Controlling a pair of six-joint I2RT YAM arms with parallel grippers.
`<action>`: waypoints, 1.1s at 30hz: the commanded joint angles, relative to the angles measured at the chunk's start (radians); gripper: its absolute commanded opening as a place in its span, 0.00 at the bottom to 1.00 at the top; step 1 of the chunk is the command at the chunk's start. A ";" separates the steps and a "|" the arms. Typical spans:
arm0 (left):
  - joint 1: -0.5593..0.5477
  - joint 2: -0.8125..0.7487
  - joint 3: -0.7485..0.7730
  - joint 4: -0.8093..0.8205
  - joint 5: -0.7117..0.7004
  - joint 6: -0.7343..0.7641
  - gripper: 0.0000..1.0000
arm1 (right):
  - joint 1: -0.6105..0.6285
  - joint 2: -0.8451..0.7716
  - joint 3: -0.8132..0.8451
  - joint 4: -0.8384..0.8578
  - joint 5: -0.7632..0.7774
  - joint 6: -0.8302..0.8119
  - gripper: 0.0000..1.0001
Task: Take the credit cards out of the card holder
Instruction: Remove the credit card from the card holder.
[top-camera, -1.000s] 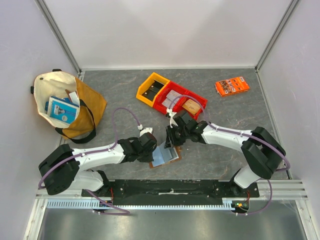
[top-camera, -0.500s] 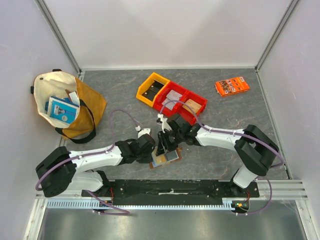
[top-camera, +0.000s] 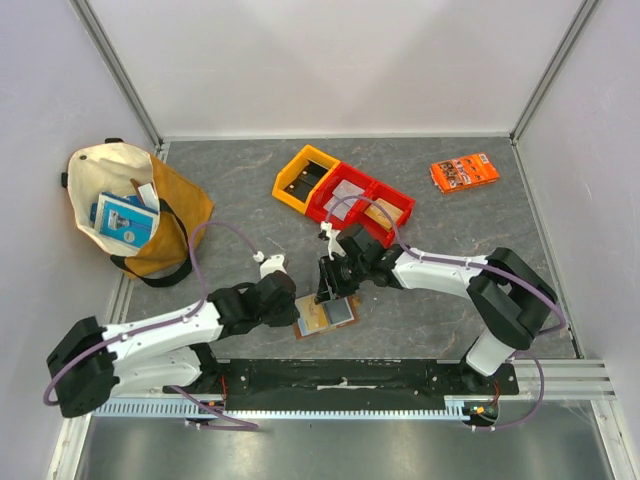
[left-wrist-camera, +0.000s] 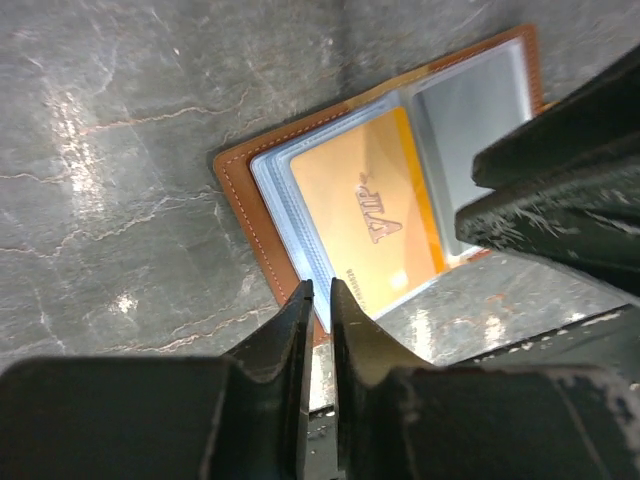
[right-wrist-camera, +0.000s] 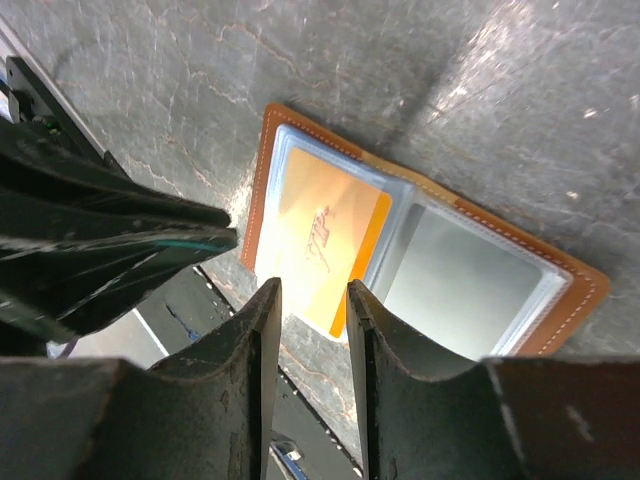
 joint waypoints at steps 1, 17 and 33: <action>-0.003 -0.118 -0.019 -0.002 -0.078 -0.073 0.20 | -0.022 0.006 0.006 0.070 -0.005 -0.002 0.40; 0.080 -0.016 -0.140 0.266 0.030 -0.076 0.02 | -0.091 0.112 -0.079 0.304 -0.134 0.090 0.36; 0.131 0.033 -0.171 0.269 0.102 -0.101 0.02 | -0.112 0.181 -0.177 0.523 -0.269 0.170 0.25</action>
